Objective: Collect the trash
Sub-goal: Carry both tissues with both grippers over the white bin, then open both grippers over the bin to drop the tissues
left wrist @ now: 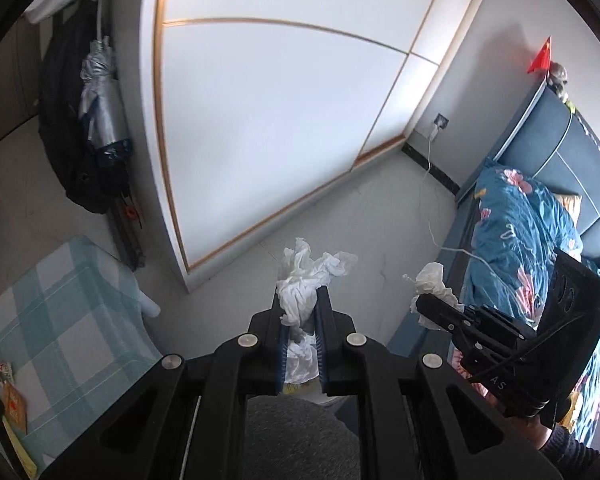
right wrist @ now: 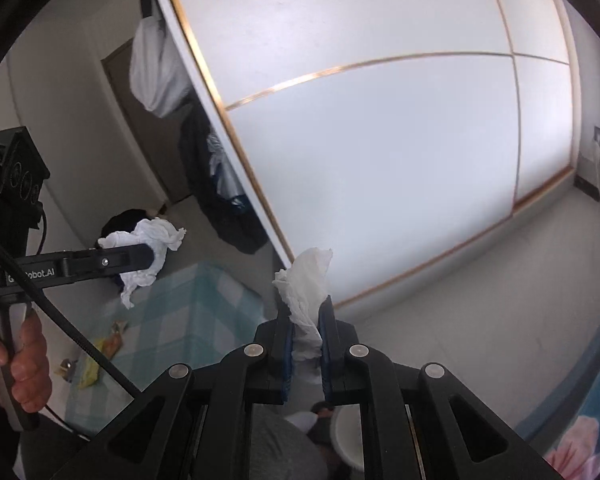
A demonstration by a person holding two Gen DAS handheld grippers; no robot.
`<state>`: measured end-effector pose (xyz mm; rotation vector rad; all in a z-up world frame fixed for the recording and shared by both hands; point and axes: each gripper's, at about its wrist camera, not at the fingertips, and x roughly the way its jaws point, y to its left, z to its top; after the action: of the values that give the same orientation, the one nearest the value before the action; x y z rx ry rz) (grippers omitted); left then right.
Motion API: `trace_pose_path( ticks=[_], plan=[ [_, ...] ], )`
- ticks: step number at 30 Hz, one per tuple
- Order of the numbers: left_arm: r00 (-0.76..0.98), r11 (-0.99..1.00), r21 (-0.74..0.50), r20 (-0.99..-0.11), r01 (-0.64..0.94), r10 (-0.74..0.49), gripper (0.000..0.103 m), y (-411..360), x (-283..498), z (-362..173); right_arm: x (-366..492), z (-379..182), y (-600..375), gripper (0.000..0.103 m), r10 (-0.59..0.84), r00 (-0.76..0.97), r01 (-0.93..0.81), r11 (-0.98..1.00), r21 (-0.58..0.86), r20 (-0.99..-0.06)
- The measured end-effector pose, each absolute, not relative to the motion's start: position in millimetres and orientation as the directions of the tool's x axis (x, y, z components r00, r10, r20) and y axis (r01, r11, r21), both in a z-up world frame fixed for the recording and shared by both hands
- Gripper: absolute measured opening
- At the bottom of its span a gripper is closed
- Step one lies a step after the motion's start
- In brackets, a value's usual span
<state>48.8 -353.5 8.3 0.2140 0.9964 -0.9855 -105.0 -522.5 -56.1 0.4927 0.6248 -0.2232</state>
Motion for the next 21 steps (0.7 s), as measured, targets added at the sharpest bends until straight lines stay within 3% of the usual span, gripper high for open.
trace_pose_path(
  ticks=[9, 21],
  plan=[
    [-0.020, 0.534, -0.249, -0.917, 0.808, -0.398, 0.008, -426, 49, -55, -125, -147, -560, 0.010, -0.015, 0.670, 0.503, 0.744, 0.439, -0.742],
    [-0.318, 0.508, -0.329, -0.941, 0.796, -0.111, 0.008, -490, 63, -152, -117, -244, -570, 0.010, 0.102, 0.566, 0.598, 0.632, 0.493, -0.818]
  ],
)
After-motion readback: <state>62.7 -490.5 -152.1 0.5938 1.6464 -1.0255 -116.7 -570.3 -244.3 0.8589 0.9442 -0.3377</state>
